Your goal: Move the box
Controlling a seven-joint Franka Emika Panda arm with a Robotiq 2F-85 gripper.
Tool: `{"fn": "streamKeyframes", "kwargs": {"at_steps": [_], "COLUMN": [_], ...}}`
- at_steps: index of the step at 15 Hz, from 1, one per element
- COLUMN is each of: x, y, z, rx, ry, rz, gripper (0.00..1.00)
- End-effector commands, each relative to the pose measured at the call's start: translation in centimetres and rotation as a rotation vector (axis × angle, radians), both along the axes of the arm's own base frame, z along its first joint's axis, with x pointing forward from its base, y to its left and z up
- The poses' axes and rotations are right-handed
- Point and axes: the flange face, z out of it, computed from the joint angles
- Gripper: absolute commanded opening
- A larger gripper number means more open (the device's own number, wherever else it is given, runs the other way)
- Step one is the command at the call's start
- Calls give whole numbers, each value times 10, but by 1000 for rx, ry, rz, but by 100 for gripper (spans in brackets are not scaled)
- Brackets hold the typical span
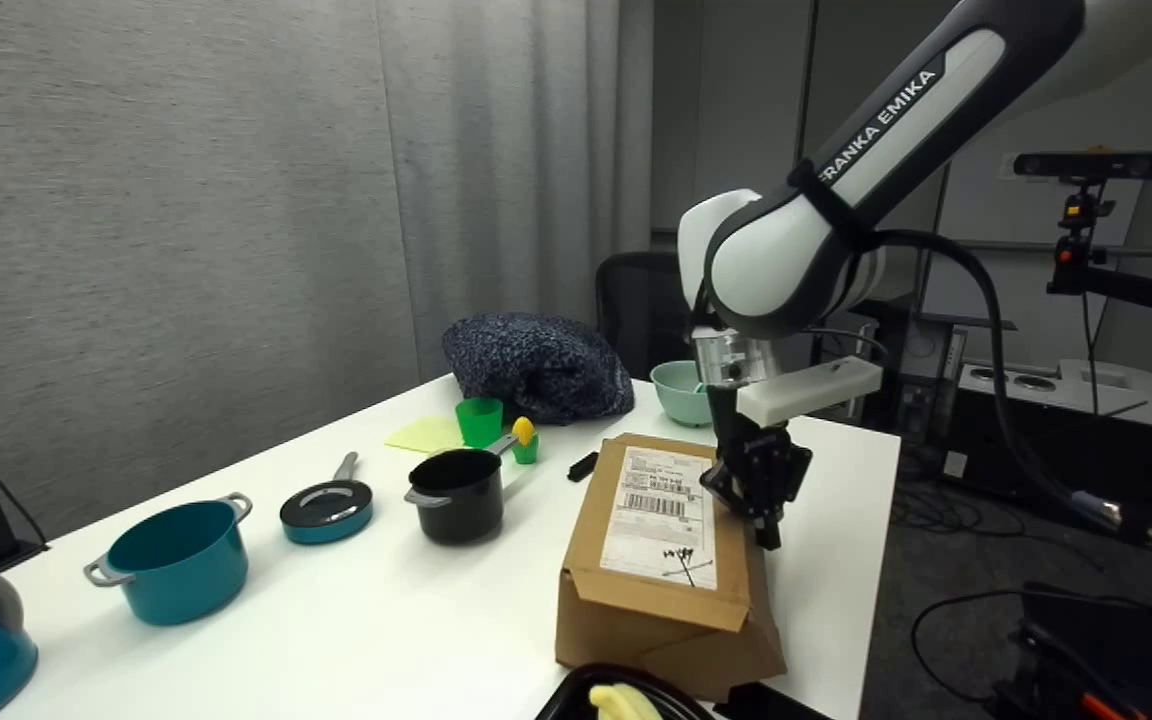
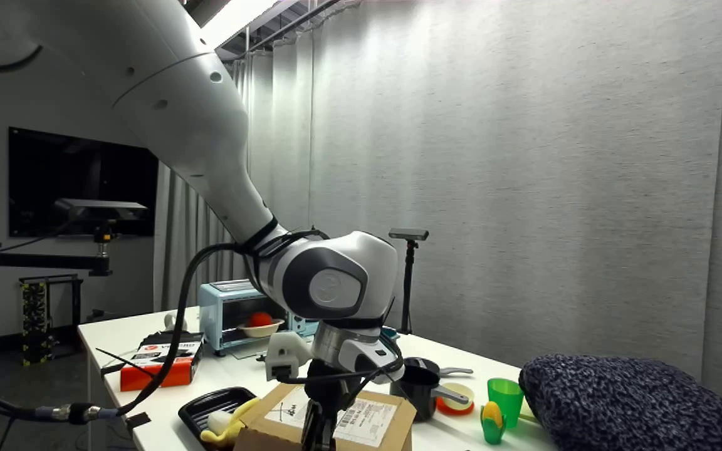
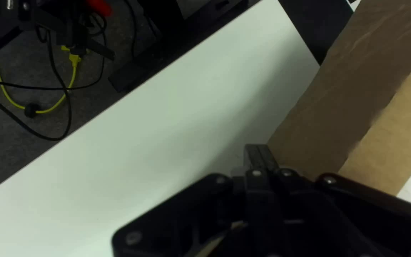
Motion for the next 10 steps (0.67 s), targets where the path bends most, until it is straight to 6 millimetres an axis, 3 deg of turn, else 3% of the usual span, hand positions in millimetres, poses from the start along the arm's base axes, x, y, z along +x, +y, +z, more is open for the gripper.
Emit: {"fn": "streamKeyframes", "kwargs": {"at_steps": [1,5,10], "x": [-5,8,25], "y": [8,26,46], "z": [-1,13,12], "rx": [31,70,83], "ry": [-93,-191,-247], "rz": [-31,-17,14], "gripper": [0,0,0]}}
